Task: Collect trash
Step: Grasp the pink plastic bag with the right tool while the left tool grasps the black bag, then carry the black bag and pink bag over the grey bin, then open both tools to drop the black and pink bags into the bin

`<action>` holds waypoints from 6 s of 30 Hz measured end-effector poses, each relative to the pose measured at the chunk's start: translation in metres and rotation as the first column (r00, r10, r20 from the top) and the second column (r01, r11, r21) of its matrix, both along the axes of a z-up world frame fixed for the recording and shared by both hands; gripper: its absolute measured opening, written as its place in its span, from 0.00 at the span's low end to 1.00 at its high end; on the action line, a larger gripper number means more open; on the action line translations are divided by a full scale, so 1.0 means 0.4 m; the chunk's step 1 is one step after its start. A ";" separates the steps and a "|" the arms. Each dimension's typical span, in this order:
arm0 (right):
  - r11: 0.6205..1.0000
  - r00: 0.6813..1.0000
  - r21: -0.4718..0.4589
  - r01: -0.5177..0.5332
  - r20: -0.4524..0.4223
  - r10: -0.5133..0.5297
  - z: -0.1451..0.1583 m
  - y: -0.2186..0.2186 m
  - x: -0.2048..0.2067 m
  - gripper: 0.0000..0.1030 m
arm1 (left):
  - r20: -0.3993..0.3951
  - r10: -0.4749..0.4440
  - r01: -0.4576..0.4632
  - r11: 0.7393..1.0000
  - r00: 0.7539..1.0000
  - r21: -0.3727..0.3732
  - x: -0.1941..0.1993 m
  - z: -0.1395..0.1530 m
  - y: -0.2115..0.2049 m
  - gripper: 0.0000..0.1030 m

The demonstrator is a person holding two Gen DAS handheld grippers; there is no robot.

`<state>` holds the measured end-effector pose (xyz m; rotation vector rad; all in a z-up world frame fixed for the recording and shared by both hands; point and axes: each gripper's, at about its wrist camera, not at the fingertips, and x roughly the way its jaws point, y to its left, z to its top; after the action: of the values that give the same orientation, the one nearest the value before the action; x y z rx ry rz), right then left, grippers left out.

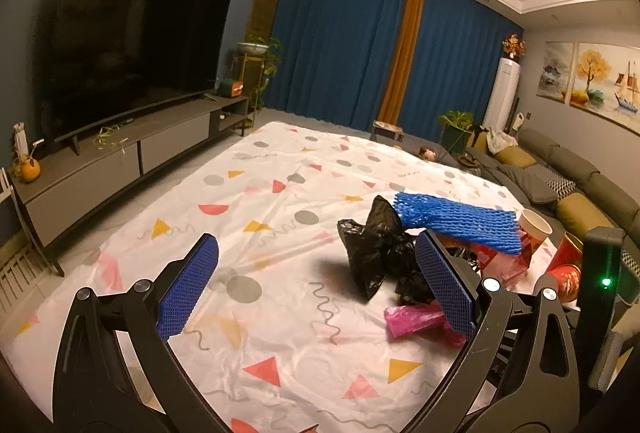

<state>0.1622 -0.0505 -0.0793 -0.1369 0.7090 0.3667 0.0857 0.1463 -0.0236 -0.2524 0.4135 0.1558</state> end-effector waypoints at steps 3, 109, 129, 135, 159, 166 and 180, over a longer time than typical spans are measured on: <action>1.000 1.000 0.004 -0.017 -0.005 0.017 -0.001 0.000 -0.001 0.29 | -0.003 -0.013 0.013 1.000 1.000 0.005 0.004 -0.001 -0.011 0.94; 0.885 0.813 0.211 0.414 0.352 -0.464 0.252 -0.637 -0.240 0.29 | 0.083 -0.740 0.740 0.671 0.667 0.037 0.041 0.176 -0.657 0.05; 0.752 0.666 0.214 0.623 0.360 -0.654 0.242 -0.916 -0.205 0.29 | 0.071 -0.855 0.853 0.517 0.513 0.067 0.162 0.168 -1.022 0.05; 0.709 0.628 0.209 0.673 0.344 -0.698 0.229 -0.990 -0.195 0.29 | 0.061 -0.884 0.883 0.466 0.463 0.052 0.204 0.145 -1.125 0.05; 0.677 0.619 0.202 0.708 0.283 -0.733 0.188 -1.072 -0.131 0.30 | -0.017 -0.921 0.920 0.390 0.390 -0.024 0.302 0.069 -1.284 0.06; 0.674 0.621 0.200 0.712 0.269 -0.736 0.181 -1.086 -0.119 0.30 | -0.035 -0.921 0.921 0.389 0.387 -0.040 0.318 0.052 -1.303 0.06; 0.671 0.631 0.203 0.713 0.231 -0.740 0.167 -1.116 -0.106 0.31 | -0.074 -0.924 0.924 0.379 0.375 -0.056 0.327 0.027 -1.329 0.07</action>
<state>0.1198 -0.4968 -0.0127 0.1922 0.3919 -0.4129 0.2166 -0.3854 -0.0128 0.0240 0.6020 -0.9952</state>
